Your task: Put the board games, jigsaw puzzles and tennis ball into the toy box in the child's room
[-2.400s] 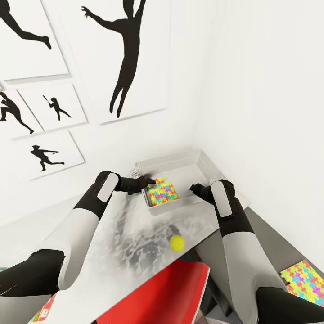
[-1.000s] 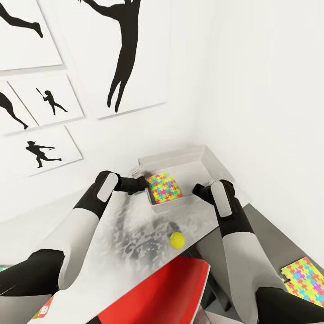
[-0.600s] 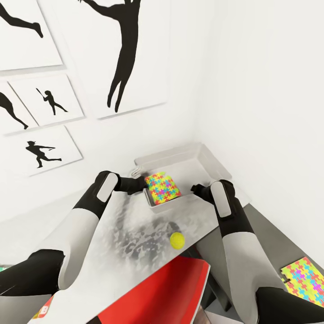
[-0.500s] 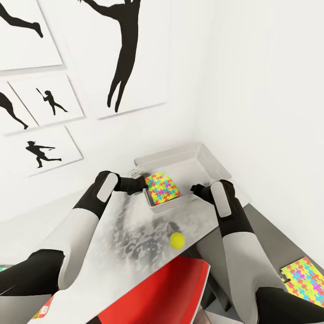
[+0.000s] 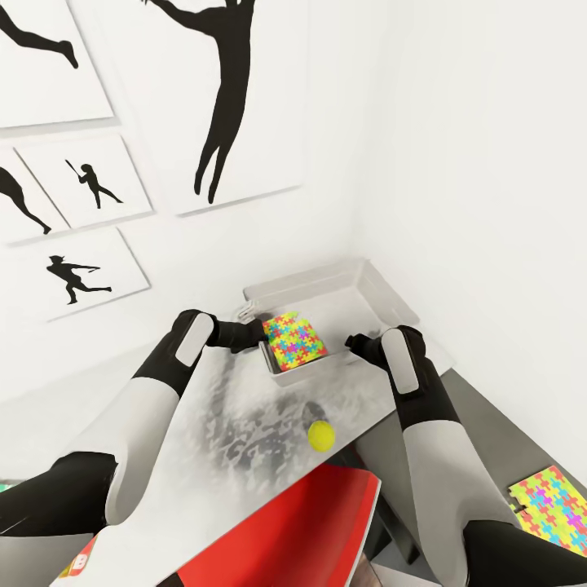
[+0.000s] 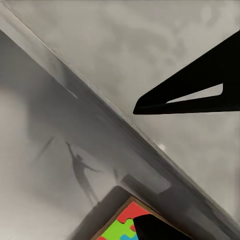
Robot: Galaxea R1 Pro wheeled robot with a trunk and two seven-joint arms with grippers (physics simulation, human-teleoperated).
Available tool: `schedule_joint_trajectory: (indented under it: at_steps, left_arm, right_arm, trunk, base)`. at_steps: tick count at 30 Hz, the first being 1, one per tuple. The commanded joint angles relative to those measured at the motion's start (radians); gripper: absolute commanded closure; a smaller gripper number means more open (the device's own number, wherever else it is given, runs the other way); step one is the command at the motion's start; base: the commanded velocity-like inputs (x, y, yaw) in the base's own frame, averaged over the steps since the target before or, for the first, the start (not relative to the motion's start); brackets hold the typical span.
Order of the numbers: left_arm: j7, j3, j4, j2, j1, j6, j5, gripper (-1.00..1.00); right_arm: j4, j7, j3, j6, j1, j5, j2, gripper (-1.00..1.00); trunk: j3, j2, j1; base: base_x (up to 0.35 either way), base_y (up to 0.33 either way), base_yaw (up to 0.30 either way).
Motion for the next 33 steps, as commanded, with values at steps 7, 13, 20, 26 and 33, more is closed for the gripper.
schedule_joint_trajectory:
  at_steps: [7, 13, 20, 26, 33]
  left_arm:
    - [-0.004, 0.0, 0.0, -0.001, -0.001, 0.004, 0.001, 1.0]
    - [-0.004, 0.0, 0.0, -0.001, -0.001, 0.004, 0.001, 1.0]
    - [-0.004, 0.0, 0.0, -0.001, -0.001, 0.004, 0.001, 1.0]
    - [-0.004, 0.0, 0.0, -0.001, -0.001, 0.004, 0.001, 1.0]
    - [-0.004, 0.0, 0.0, -0.002, -0.001, 0.004, 0.002, 1.0]
  right_arm:
    - [-0.002, -0.012, 0.001, -0.01, -0.001, -0.05, 0.001, 1.0]
    - [-0.003, -0.012, 0.001, -0.009, 0.0, -0.05, 0.001, 1.0]
    - [-0.004, -0.012, 0.001, -0.009, -0.001, -0.049, 0.001, 1.0]
    - [-0.005, -0.012, 0.001, -0.009, 0.0, -0.049, 0.001, 1.0]
    - [-0.005, -0.011, 0.001, -0.009, 0.0, -0.05, 0.001, 1.0]
  trunk:
    - [0.001, -0.002, 0.001]
    - [0.01, -0.002, 0.001]
    - [0.021, -0.002, 0.001]
    - [0.031, -0.002, 0.001]
    - [0.043, -0.002, 0.001]
  base:
    - [0.0, 0.0, 0.0]
    - [-0.006, 0.0, 0.0]
    - [-0.014, 0.0, 0.0]
    - [-0.061, 0.007, 0.0]
    - [-0.22, 0.125, 0.027]
